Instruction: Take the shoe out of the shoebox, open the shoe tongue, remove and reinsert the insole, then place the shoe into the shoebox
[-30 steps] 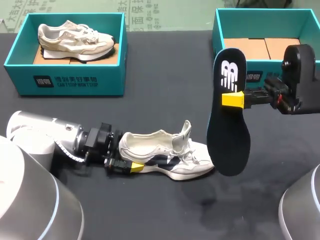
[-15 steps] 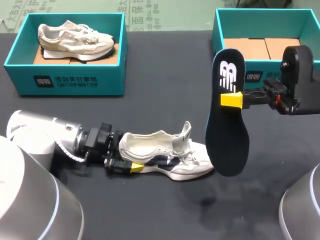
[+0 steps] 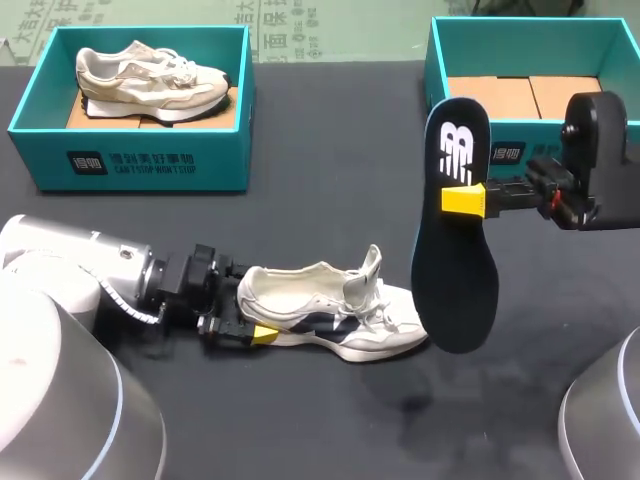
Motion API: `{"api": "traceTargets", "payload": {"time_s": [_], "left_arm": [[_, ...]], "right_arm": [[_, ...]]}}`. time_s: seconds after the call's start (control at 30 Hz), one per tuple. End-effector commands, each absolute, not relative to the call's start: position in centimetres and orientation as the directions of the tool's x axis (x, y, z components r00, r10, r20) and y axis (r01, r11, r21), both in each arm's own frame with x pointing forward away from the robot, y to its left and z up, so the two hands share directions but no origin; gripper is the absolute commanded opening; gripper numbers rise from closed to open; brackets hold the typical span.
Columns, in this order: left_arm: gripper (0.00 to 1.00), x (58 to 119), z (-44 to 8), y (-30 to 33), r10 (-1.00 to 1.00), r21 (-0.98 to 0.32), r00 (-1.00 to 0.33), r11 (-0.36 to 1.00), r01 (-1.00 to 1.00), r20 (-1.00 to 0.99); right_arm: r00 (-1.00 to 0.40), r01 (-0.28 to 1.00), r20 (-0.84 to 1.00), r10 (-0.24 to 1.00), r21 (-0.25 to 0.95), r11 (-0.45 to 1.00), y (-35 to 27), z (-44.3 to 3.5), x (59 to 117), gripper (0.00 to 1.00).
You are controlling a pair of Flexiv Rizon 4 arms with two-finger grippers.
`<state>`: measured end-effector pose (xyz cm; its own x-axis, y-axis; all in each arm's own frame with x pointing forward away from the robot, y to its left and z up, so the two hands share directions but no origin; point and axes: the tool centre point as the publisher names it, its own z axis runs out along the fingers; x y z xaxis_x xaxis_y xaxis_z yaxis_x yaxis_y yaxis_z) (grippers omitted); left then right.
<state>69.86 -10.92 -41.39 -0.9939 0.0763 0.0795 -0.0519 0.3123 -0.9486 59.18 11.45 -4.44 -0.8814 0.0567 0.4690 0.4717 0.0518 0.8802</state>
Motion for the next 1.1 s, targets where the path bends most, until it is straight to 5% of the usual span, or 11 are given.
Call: {"api": "traceTargets", "payload": {"time_s": [0.03, 0.4, 0.83, 1.1], "left_arm": [[1.00, 69.3, -40.0, -9.8, 0.065, -0.930, -0.995, 0.364, -0.045, 0.073], [1.00, 70.3, -38.6, -7.1, 0.085, -0.775, -0.996, 0.628, 0.076, -0.028], [1.00, 70.3, -38.6, -7.1, 0.085, -0.775, -0.996, 0.628, 0.076, -0.028], [1.00, 70.9, -36.5, -6.4, 0.122, -0.521, -0.992, 0.846, 0.116, -0.024]], "right_arm": [[-0.881, 0.472, 0.469, 0.066, 0.880, 0.047, 11.4, -4.5, 58.6, 0.00], [-0.881, 0.472, 0.469, 0.066, 0.880, 0.047, 11.4, -4.5, 58.6, 0.00], [-0.881, 0.472, 0.469, 0.066, 0.880, 0.047, 11.4, -4.5, 58.6, 0.00], [-0.881, 0.472, 0.469, 0.066, 0.880, 0.047, 11.4, -4.5, 58.6, 0.00]]}}
